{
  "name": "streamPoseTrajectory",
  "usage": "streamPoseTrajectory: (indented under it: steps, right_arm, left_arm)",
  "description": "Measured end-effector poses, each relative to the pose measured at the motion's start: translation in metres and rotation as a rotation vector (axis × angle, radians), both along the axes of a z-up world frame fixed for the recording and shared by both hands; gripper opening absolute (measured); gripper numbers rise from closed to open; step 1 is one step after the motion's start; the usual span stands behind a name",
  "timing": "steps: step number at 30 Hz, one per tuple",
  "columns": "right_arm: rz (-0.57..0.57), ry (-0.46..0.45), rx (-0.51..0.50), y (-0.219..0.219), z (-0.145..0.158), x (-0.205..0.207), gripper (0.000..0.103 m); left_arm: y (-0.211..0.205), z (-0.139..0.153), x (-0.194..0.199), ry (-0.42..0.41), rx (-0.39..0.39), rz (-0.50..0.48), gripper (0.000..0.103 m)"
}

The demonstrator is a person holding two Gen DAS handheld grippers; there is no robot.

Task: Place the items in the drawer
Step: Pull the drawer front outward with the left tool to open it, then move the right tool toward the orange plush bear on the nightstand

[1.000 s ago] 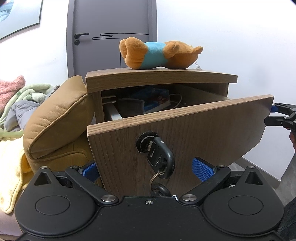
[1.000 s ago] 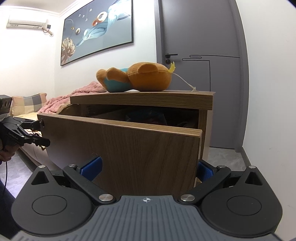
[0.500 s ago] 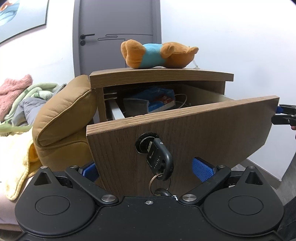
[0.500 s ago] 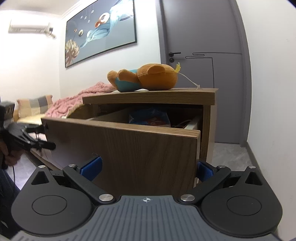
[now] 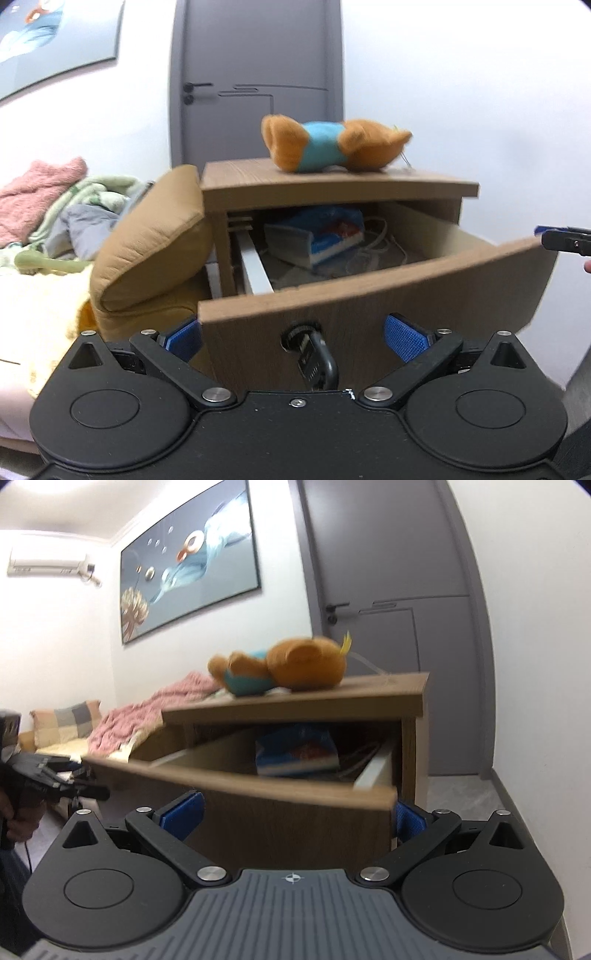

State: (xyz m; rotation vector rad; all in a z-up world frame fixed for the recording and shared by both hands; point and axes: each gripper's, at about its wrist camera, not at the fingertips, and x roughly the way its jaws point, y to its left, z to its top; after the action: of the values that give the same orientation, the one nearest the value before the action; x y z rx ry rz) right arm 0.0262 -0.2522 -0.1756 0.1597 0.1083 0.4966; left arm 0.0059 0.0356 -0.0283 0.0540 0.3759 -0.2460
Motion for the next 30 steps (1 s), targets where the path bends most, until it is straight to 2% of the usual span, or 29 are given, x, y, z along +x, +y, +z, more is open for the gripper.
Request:
streamPoseTrajectory:
  steps: [5,12,16,20,27,30]
  right_arm:
    - [-0.074,-0.025,0.023,0.010,0.018,-0.001,0.103]
    - [-0.108,-0.102,0.051,0.033,0.043,-0.006,0.103]
    - [-0.118,-0.107,0.053,0.052,0.054,-0.004,0.103]
    - [-0.150,-0.103,0.060,0.067,0.059,-0.004,0.103]
    - [-0.192,-0.046,0.114,0.080,0.055,-0.001,0.103]
    - [-0.211,-0.039,0.101,0.090,0.054,0.001,0.103]
  left_arm:
    - [-0.002,0.018,-0.006,-0.029,-0.050,0.047,0.101]
    - [-0.011,0.038,-0.009,-0.082,-0.091,0.106,0.101]
    - [-0.025,0.045,-0.008,-0.115,-0.048,0.157,0.102]
    - [-0.034,0.047,-0.001,-0.109,-0.039,0.196,0.102]
    - [-0.047,0.042,0.006,-0.091,-0.003,0.260,0.102]
    - [-0.052,0.039,0.008,-0.081,0.016,0.286,0.102]
